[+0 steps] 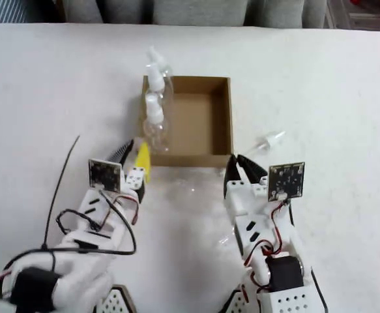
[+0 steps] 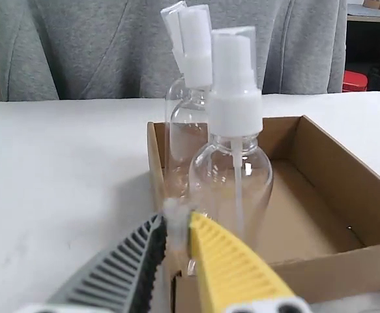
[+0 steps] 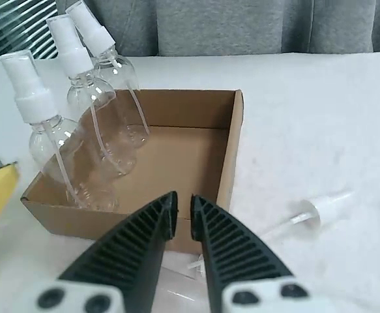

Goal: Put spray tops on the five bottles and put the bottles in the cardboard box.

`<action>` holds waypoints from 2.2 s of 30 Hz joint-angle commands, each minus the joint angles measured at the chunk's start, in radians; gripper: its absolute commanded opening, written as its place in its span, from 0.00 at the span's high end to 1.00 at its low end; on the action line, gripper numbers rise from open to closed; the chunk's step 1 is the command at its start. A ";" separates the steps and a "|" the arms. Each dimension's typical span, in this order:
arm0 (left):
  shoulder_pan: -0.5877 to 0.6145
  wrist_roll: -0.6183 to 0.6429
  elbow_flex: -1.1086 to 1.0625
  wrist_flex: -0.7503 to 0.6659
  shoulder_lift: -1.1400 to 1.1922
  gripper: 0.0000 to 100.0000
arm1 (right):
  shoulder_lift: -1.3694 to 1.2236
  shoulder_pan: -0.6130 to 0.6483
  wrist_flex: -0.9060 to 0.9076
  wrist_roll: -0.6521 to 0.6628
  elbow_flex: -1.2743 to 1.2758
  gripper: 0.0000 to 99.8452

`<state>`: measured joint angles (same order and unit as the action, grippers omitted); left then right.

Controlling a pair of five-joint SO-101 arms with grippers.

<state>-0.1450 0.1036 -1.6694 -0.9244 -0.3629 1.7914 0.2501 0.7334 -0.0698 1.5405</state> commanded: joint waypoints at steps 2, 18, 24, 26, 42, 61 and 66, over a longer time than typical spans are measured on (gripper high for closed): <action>-0.005 0.002 -0.003 0.267 -0.197 0.97 | 0.002 -0.007 -0.013 0.025 -0.009 0.98; 0.087 0.003 0.008 1.138 -0.832 0.98 | 0.005 -0.001 0.013 0.044 -0.015 0.98; 0.113 0.003 -0.003 1.430 -1.125 0.98 | 0.002 0.002 0.013 0.110 -0.015 0.98; 0.113 0.002 -0.011 1.542 -1.211 0.98 | 0.001 -0.001 0.016 0.110 -0.015 0.98; 0.116 -0.235 -0.025 1.967 -1.466 0.97 | 0.001 -0.005 0.166 0.199 -0.052 0.98; 0.097 -0.284 -0.025 2.028 -1.466 0.97 | -0.912 0.004 0.358 0.394 -0.577 0.98; 0.099 -0.284 -0.025 2.028 -1.466 0.97 | -1.090 0.005 0.410 0.416 -0.680 0.98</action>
<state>-0.0422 -0.1711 -1.6985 1.0994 -1.8082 0.7756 0.2501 1.0940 0.3168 0.9605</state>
